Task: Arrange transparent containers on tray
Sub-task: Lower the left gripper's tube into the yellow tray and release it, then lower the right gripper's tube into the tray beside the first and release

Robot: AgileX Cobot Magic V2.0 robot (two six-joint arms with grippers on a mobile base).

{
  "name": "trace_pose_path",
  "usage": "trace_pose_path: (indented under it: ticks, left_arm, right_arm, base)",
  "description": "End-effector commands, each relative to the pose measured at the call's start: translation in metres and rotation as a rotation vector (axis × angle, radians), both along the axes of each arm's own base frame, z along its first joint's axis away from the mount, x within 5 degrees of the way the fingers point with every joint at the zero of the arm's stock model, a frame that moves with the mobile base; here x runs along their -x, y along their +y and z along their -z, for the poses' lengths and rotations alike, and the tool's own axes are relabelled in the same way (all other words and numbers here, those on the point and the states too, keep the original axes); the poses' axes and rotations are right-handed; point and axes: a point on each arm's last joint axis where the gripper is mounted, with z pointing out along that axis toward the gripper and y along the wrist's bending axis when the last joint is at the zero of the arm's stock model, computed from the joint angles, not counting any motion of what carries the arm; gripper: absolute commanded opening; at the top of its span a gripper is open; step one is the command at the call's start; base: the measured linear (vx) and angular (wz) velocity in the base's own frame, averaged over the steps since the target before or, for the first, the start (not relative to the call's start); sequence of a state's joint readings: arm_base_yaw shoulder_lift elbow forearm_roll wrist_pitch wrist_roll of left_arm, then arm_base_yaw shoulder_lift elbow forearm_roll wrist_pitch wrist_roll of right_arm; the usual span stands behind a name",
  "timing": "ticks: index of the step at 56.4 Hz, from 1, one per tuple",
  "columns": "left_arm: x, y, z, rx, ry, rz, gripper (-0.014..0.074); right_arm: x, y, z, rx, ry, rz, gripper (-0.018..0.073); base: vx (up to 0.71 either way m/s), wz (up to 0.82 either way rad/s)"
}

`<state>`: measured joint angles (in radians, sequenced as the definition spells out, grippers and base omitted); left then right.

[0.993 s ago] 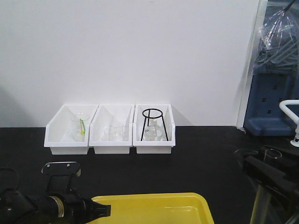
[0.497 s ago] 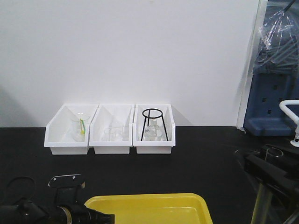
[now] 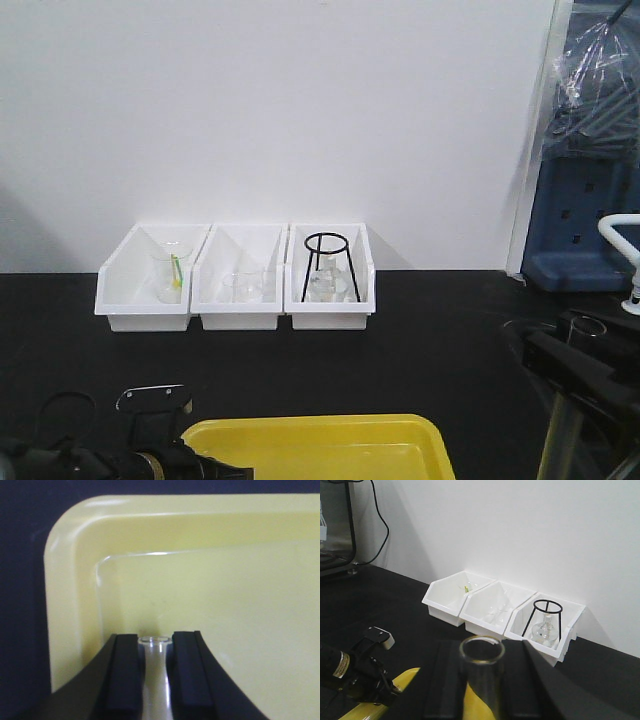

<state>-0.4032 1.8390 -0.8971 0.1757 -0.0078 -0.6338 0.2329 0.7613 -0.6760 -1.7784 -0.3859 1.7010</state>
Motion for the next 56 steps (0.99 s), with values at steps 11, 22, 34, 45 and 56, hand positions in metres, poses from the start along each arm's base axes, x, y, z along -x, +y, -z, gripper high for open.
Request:
trace_pose_path:
  ticks: [11, 22, 34, 45, 56]
  left_arm:
    - [-0.009, -0.006, -0.027, 0.070, -0.138, 0.013, 0.0366]
    - [-0.010, -0.007, -0.029, 0.081, -0.157, 0.015, 0.0366]
    - [-0.007, -0.005, -0.053, 0.110, -0.223, 0.017, 0.0366]
    - [0.004, -0.001, -0.101, 0.172, -0.364, 0.021, 0.0366]
    - [0.023, 0.006, -0.153, 0.242, -0.529, 0.029, 0.0366]
  right_arm:
    - [-0.002, -0.003, -0.009, 0.008, -0.037, 0.031, -0.0011]
    - [-0.018, 0.001, 0.002, 0.013, 0.036, 0.030, -0.0011]
    - [-0.052, 0.009, 0.033, -0.045, 0.255, 0.049, -0.0011]
    - [-0.088, 0.018, 0.071, -0.142, 0.479, 0.087, -0.0011]
    - [-0.126, 0.029, 0.105, -0.224, 0.648, 0.112, -0.0011]
  base:
    - [0.00, 0.00]
    - [0.00, 0.00]
    - [0.00, 0.00]
    - [0.00, 0.00]
    - [0.00, 0.00]
